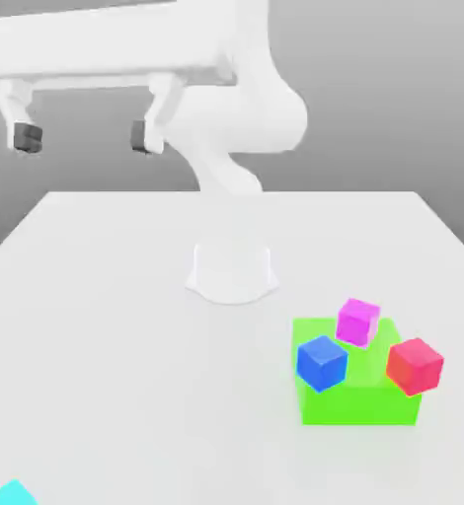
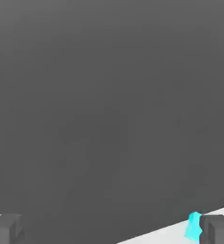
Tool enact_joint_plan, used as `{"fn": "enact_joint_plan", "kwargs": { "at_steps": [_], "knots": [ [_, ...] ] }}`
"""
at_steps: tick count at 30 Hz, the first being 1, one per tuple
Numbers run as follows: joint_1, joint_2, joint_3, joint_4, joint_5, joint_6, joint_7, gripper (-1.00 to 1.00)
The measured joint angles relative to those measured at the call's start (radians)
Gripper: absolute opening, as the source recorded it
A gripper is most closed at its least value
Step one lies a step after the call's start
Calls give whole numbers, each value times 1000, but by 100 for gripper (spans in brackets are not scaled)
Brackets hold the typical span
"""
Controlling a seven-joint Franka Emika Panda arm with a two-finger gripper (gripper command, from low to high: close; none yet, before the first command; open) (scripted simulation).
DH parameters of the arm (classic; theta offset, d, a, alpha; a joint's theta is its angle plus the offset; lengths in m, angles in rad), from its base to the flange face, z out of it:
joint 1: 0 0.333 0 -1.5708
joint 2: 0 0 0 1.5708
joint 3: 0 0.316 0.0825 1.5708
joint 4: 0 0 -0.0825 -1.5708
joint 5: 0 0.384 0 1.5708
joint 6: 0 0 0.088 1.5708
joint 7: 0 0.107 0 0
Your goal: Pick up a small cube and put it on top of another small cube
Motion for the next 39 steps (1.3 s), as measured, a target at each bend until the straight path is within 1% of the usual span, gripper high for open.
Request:
{"fn": "enact_joint_plan", "kwargs": {
  "at_steps": [16, 20, 21, 27, 32, 39],
  "knots": [
    [-136, 585, -62, 88, 109, 122, 48, 0],
    [-164, 730, -41, 119, 141, 211, 34, 0],
    [-170, 759, -35, 126, 147, 232, 30, -100],
    [-172, 774, -32, 129, 151, 243, 27, -100],
    [-148, 644, -55, 96, 124, 146, 46, -100],
    [11, 421, 86, -58, 107, 89, 42, -100]
  ]
}}
